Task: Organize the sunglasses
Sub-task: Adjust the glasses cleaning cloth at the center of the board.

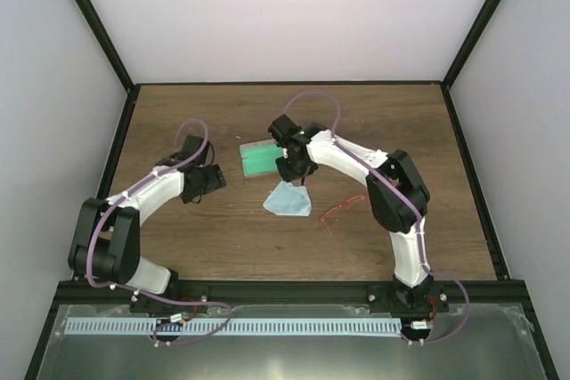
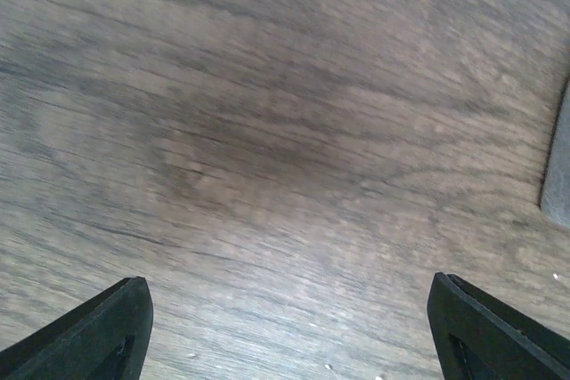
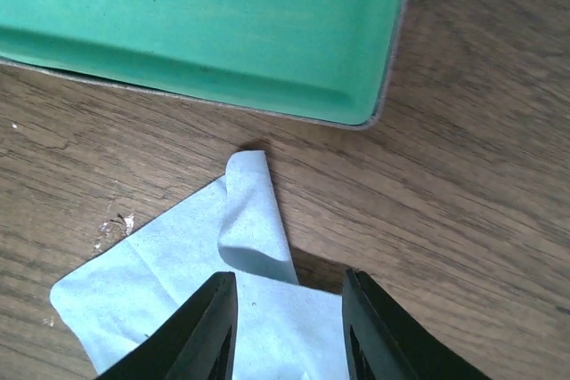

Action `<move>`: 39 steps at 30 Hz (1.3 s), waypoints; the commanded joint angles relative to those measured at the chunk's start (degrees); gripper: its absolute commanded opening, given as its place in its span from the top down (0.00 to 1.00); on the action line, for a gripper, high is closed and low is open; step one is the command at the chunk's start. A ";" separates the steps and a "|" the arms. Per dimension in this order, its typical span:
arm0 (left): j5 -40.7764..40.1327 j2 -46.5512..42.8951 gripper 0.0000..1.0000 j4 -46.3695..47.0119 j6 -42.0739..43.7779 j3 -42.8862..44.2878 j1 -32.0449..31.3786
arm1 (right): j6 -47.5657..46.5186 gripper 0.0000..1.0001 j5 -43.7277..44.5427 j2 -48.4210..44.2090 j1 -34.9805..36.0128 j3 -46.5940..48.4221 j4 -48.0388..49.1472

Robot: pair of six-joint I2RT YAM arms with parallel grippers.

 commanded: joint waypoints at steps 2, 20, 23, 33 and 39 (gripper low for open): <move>3.85 -0.68 0.16 4.05 -0.39 -0.49 -4.74 | 3.19 0.74 1.46 -7.22 0.05 -2.66 0.79; 10.16 18.19 0.61 9.28 -1.13 10.82 -23.86 | 4.31 0.99 -17.09 -5.37 -0.73 -14.71 10.38; 10.77 20.99 0.59 9.13 -0.84 12.17 -23.86 | 4.37 0.99 -16.30 -4.00 -1.93 -13.71 10.41; 9.51 23.14 0.58 6.53 -1.09 11.86 -23.86 | 4.87 0.99 -12.68 0.29 -7.80 -9.97 8.32; 9.43 23.52 0.57 6.78 -1.08 10.82 -23.88 | 5.22 0.98 -12.11 0.17 -10.37 -8.29 8.34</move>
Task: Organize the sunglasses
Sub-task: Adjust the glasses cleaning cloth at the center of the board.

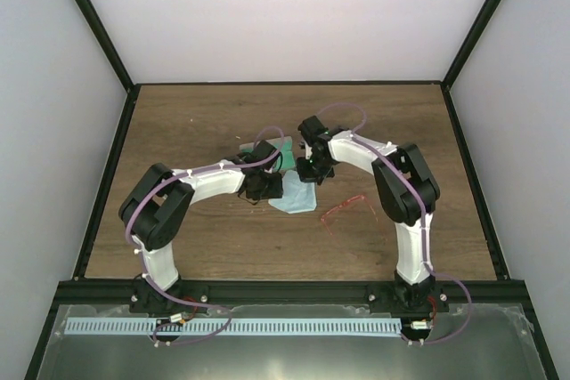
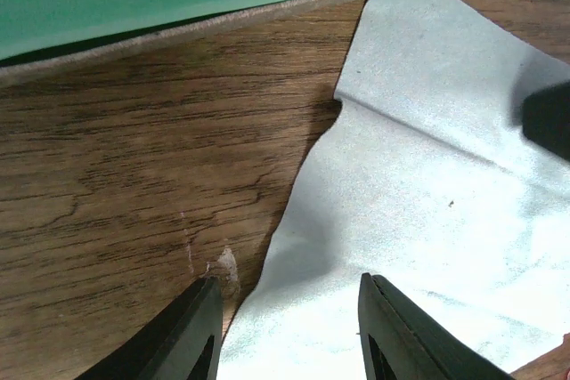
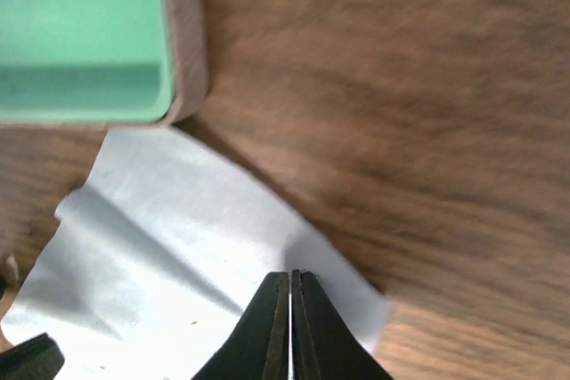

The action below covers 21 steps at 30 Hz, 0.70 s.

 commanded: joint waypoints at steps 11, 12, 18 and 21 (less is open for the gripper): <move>-0.26 -1.57 0.57 -2.01 -0.38 -0.27 -0.04 | 2.02 0.91 3.01 -5.03 -1.29 2.23 0.12; 0.25 -2.27 0.57 -2.20 -0.18 0.84 -0.17 | 2.22 0.91 2.81 -5.93 -1.29 1.68 0.26; 4.60 1.64 0.57 -3.98 2.72 10.94 -1.91 | 4.55 0.94 2.06 -11.23 -1.35 -3.23 1.50; 7.04 6.86 0.57 -4.75 4.03 15.24 -2.50 | 4.75 0.94 2.50 -13.36 -1.38 -4.75 1.57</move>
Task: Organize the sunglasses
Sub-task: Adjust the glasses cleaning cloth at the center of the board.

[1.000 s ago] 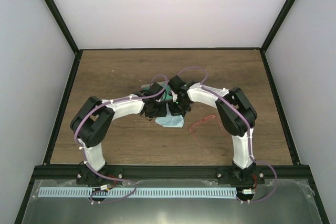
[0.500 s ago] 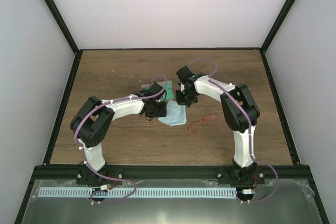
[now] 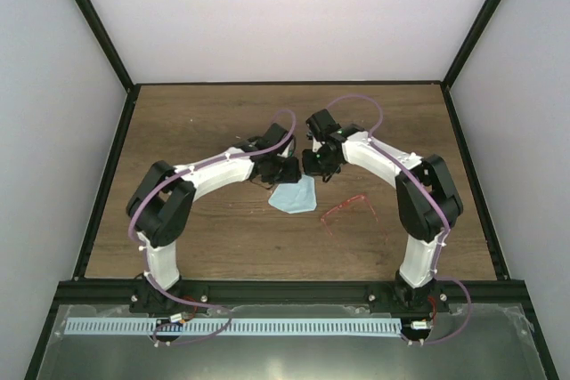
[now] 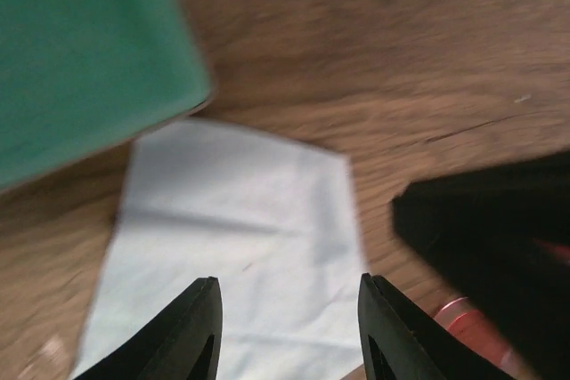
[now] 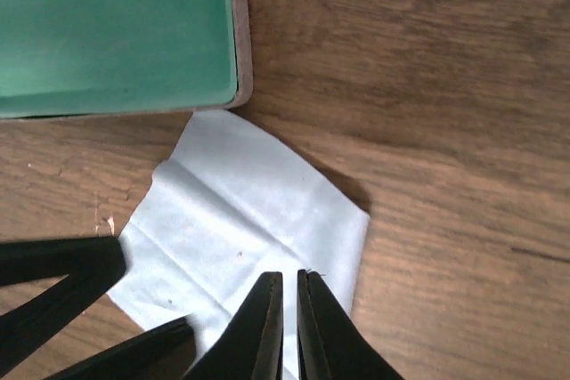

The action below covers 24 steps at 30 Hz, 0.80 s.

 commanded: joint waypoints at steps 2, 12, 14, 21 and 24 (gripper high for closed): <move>5.03 8.47 0.57 -1.12 2.80 6.73 -1.17 | 1.57 0.95 0.79 -4.47 -0.09 -2.26 0.20; -1.63 13.60 0.57 -3.96 2.11 4.78 -0.85 | 2.08 0.94 0.54 -9.11 -0.13 -6.41 -0.18; -3.65 11.21 0.57 -3.96 0.25 1.28 -0.69 | 2.31 0.95 0.41 -10.21 -0.14 -7.58 -0.14; -9.36 0.97 0.56 -5.84 -4.05 -9.93 -0.40 | 2.48 0.95 -1.90 -13.85 0.74 -12.76 0.73; -10.25 -2.76 0.55 -6.62 -4.24 -13.07 -0.36 | 2.38 0.95 -2.25 -13.62 2.45 -13.90 1.08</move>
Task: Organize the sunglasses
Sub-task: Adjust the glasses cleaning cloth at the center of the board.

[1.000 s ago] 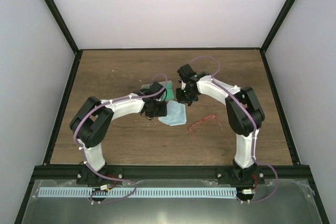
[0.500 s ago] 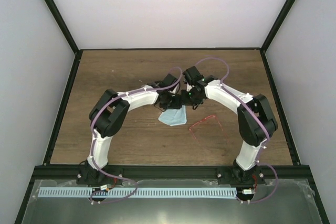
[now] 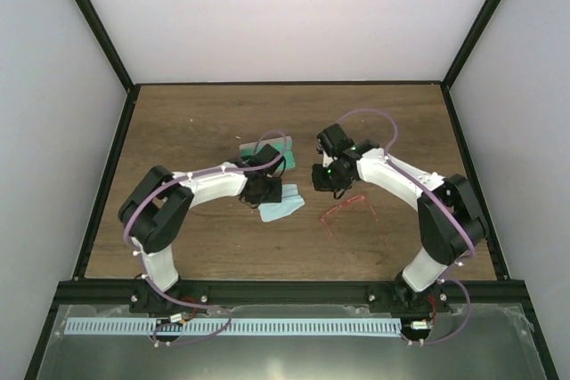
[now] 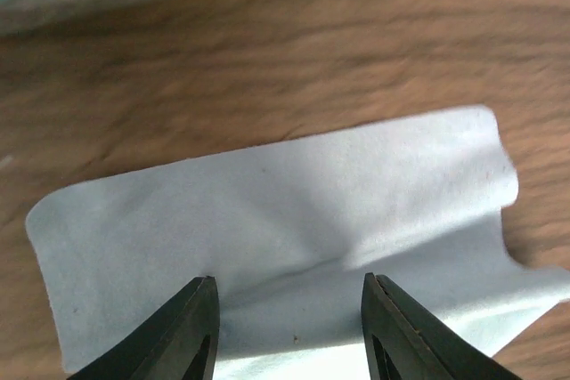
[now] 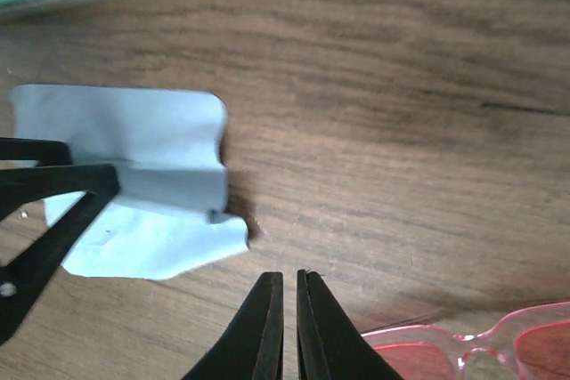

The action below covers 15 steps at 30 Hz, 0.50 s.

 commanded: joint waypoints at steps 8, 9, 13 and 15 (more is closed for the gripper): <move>-6.79 -5.09 0.40 -8.95 -2.18 -3.76 0.66 | 0.71 0.87 -8.87 3.67 3.18 0.08 5.02; -7.08 -4.69 0.38 -8.98 -2.16 -3.05 0.93 | 0.36 0.86 -8.76 4.16 3.30 1.05 4.87; -8.42 -2.43 0.36 -9.39 -2.17 0.39 2.26 | -1.33 0.88 -9.08 6.08 4.98 5.42 2.99; -8.86 -1.59 0.36 -9.74 -2.18 2.33 3.02 | -2.02 0.89 -9.68 6.45 6.66 6.43 2.42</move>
